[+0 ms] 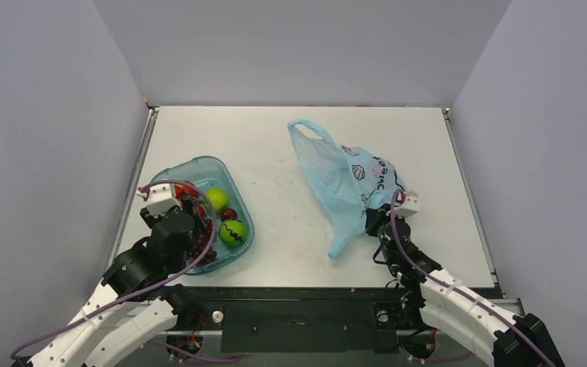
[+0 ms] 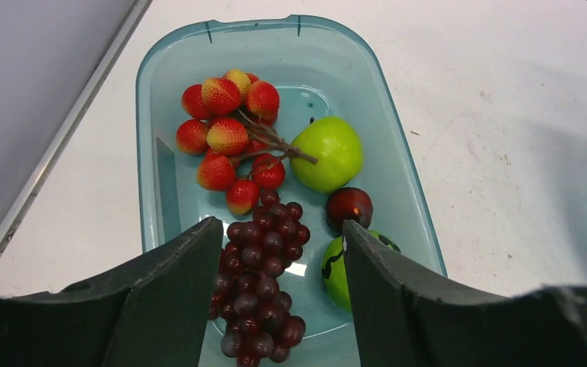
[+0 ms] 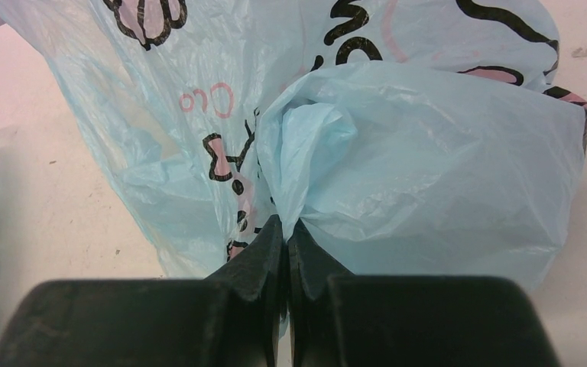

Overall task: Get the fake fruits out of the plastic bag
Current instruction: Place the fake fruit in the bin, then reset both arms

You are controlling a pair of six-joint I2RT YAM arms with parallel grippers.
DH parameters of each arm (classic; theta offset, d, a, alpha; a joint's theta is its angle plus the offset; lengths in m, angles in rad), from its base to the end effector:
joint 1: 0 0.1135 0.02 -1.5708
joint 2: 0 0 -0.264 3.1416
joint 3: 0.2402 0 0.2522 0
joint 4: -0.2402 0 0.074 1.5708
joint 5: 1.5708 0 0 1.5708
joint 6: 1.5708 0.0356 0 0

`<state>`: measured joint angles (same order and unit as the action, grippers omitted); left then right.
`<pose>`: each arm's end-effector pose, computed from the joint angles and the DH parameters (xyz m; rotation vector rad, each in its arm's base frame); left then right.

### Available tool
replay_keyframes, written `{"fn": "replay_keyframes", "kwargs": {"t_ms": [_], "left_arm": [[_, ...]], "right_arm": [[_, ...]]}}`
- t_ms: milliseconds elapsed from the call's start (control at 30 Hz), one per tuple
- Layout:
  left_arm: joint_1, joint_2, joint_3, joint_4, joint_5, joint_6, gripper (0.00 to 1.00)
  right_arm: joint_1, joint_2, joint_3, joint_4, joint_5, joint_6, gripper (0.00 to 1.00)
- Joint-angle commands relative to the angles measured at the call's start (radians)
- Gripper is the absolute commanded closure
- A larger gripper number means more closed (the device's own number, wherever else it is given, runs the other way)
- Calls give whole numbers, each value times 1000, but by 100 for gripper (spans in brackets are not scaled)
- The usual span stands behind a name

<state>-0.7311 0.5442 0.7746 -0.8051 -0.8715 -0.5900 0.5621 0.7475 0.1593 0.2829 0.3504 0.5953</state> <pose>0.0928 -0.0467 0.3119 -0.3404 1.8985 0.0636 0.1469 0.0781 0.1747 0.2735 1.8639 0.4725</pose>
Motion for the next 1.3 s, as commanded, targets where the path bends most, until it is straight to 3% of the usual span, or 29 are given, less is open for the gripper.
{"fn": "replay_keyframes", "kwargs": {"t_ms": [0,100,533,567,633,767,967,1267], "left_arm": [[3,-14,14,12,-48,16,41],[3,-11,25,21,-26,21,33],[3,-15,-33,257,176,51,21],[4,-18,-38,265,186,51,20],[3,-24,-39,285,216,55,17],[4,-41,-27,333,262,74,15],[3,-67,-5,359,292,82,14],[3,-176,97,348,322,106,10]], "right_arm": [[-6,14,43,22,-14,-5,100],[-7,7,42,23,-15,-3,100],[-10,5,52,2,-53,-30,100],[-10,2,50,4,-66,-39,94],[-9,-6,44,9,-79,-47,73],[-11,-11,66,-29,-57,-31,50],[-13,-70,242,-347,23,14,40],[-13,-309,460,-704,115,-19,37]]}}
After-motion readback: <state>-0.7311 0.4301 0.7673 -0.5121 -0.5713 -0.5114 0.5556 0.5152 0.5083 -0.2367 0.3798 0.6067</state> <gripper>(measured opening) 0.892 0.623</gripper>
